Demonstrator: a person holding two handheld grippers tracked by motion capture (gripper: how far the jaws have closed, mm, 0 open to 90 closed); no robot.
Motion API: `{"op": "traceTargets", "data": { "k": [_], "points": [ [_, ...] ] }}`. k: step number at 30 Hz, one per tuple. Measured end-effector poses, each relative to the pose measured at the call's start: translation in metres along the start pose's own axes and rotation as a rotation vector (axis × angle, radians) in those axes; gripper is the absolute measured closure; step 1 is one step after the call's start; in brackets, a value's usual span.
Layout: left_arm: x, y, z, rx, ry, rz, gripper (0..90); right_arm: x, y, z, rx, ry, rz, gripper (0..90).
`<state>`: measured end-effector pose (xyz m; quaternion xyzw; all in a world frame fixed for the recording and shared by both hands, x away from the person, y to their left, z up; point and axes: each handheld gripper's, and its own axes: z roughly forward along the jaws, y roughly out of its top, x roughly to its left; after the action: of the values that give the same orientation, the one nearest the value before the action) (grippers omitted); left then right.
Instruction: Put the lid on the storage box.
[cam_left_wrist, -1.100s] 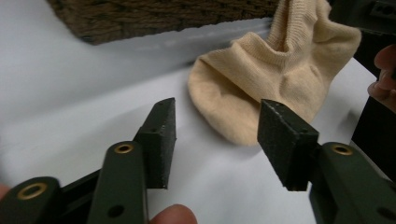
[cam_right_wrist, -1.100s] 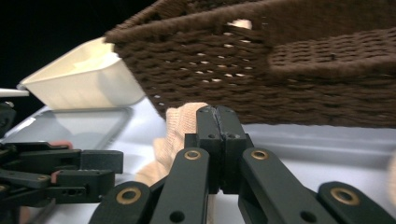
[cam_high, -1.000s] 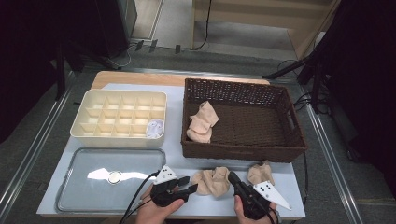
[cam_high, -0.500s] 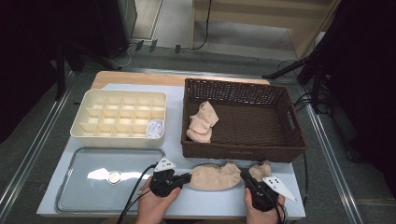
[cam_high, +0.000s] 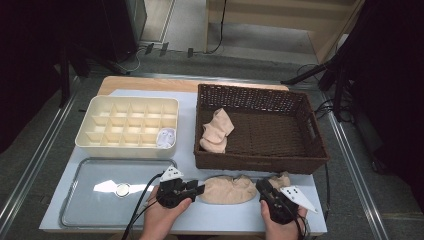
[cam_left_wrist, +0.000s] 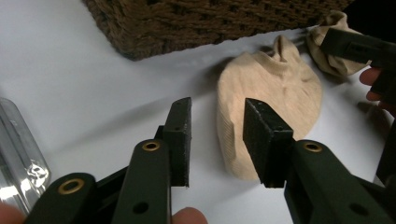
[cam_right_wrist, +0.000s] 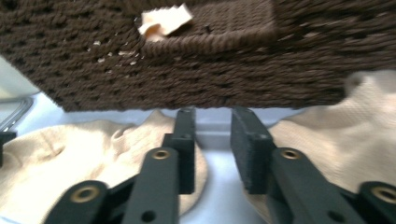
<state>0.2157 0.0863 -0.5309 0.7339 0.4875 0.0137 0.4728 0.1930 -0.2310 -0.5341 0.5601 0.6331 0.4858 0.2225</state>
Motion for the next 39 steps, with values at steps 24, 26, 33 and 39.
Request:
{"op": "traceTargets", "data": {
  "k": [24, 26, 33, 39],
  "points": [
    [0.004, 0.0, -0.008, -0.015, -0.036, 0.044, 62.1, -0.003, 0.014, -0.016, -0.011, 0.022, -0.081, 69.0],
    [0.005, -0.001, -0.013, -0.026, -0.037, 0.044, 58.8, -0.01, 0.018, -0.025, -0.037, 0.003, -0.076, 63.4],
    [0.006, -0.007, -0.027, -0.038, -0.072, 0.056, 57.4, -0.035, 0.016, -0.036, -0.055, -0.134, -0.107, 45.2],
    [0.009, -0.011, -0.031, -0.047, -0.078, 0.046, 57.4, -0.046, 0.006, -0.026, 0.021, -0.196, -0.135, 37.3]
  ]
}}
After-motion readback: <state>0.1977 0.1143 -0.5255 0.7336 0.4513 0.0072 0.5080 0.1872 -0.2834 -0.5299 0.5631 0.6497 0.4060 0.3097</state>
